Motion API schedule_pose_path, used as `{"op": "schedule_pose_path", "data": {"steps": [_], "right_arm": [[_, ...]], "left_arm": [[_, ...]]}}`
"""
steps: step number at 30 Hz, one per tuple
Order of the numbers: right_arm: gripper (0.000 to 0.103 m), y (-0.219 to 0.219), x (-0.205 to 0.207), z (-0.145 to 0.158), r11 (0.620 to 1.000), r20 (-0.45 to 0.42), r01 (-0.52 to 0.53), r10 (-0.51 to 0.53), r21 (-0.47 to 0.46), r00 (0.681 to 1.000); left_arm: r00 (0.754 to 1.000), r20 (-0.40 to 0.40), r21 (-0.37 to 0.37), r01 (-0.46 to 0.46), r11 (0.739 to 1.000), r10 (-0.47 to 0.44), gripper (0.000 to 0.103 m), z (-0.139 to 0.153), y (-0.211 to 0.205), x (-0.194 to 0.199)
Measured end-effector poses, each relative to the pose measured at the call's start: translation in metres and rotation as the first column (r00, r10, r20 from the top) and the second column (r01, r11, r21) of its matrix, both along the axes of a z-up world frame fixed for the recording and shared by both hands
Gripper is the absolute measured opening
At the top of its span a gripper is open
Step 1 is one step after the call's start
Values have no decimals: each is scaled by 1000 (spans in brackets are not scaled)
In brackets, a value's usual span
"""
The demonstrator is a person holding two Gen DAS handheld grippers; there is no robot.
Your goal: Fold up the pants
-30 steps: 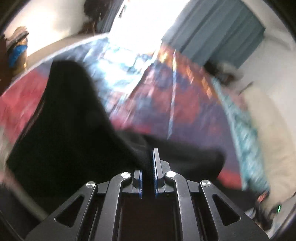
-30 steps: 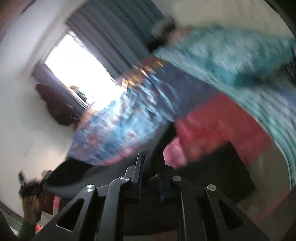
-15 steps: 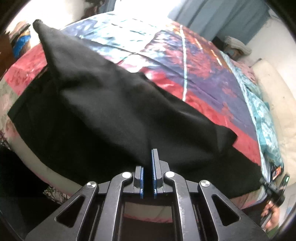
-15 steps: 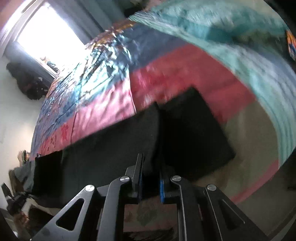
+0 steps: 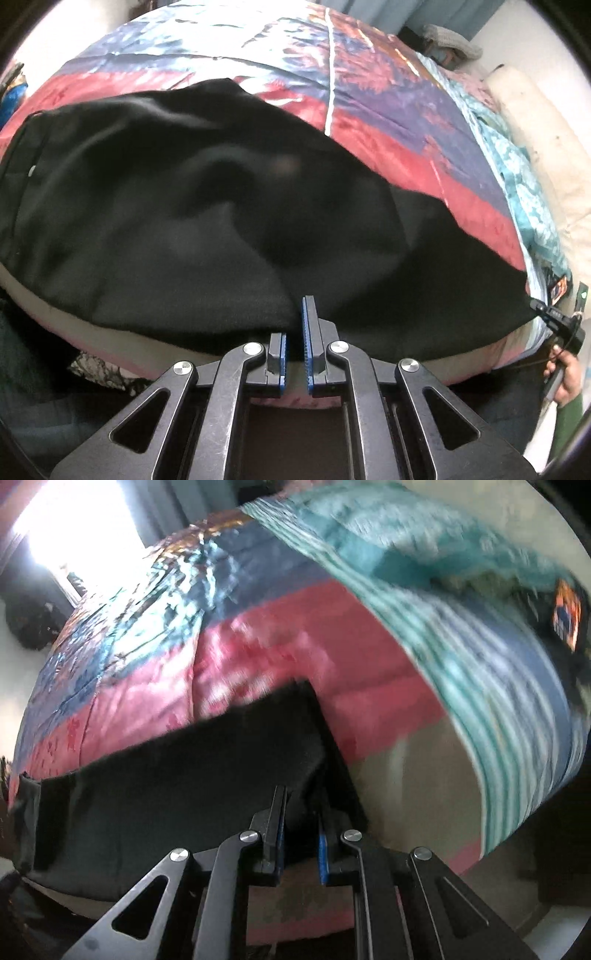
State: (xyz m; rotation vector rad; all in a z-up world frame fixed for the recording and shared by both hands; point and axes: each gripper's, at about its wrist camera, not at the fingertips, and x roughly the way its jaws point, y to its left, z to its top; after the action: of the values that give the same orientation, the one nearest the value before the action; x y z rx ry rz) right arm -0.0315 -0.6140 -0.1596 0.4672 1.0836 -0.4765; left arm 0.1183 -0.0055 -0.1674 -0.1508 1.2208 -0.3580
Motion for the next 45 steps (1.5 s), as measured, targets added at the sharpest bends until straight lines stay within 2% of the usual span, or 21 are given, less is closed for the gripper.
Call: {"op": "schedule_pose_path", "data": {"steps": [3,7,17,18,20,21,22,24,27,29,31,33,36,38,40,42,43,44,45], "right_arm": [[14,-6,-2,1,999,7,16,-16,-27,1000],[14,-12,-3,-32,999,-77,41,-40,11,996],[14,-5,1,-28,999,-99,27,-32,-43,995],[18,-3,3,-28,998,-102,26,-31,-53,994],[41,-1,3,-27,999,-95,17,-21,-49,995],[77,1,2,-25,999,-95,15,-19,-48,995],[95,2,0,-23,999,-90,16,-21,-50,996],[95,6,-9,-14,998,-52,23,-25,-57,998],[95,9,-26,-2,992,-28,68,-72,-102,997],[95,16,-37,9,977,-13,116,-120,-177,993],[95,32,-43,22,964,27,132,-129,-233,991],[95,53,-36,32,968,77,108,-93,-226,993],[95,97,-9,39,986,145,-9,33,-167,989],[96,125,14,35,986,164,-102,123,-136,979],[96,150,34,23,977,169,-179,196,-115,966],[96,165,48,5,970,153,-220,235,-109,960],[96,169,54,-9,969,129,-226,238,-101,963],[95,170,58,-23,971,93,-225,232,-83,968],[97,170,61,-41,975,41,-217,219,-45,975]], "left_arm": [[1000,13,25,20,1000,-20,6,-4,-7,-3],[998,-37,70,51,996,-48,7,-22,-12,-9],[998,-46,63,52,997,-49,8,-22,-12,-6],[997,-50,68,55,996,-52,10,-22,-12,-5],[996,-60,77,73,994,-69,24,-19,-12,-8],[994,-69,81,86,993,-80,45,-18,-13,-9],[993,-78,99,101,990,-94,65,-13,-11,-15],[989,-84,117,127,985,-118,74,-4,-4,-27],[980,-80,109,192,975,-184,73,18,13,-52],[980,-6,96,197,976,-197,73,39,22,-56],[978,82,83,183,980,-190,76,58,25,-40],[977,122,51,172,984,-177,80,62,22,-9],[962,189,84,183,980,-196,78,47,6,40],[952,201,108,212,971,-230,74,30,-5,69],[948,197,157,221,963,-250,73,9,-15,91],[954,187,240,187,953,-235,72,-16,-17,111],[962,165,269,170,948,-219,76,-30,-16,119],[966,158,264,156,952,-203,81,-41,-13,124],[965,187,250,136,958,-186,90,-42,-9,126]]}}
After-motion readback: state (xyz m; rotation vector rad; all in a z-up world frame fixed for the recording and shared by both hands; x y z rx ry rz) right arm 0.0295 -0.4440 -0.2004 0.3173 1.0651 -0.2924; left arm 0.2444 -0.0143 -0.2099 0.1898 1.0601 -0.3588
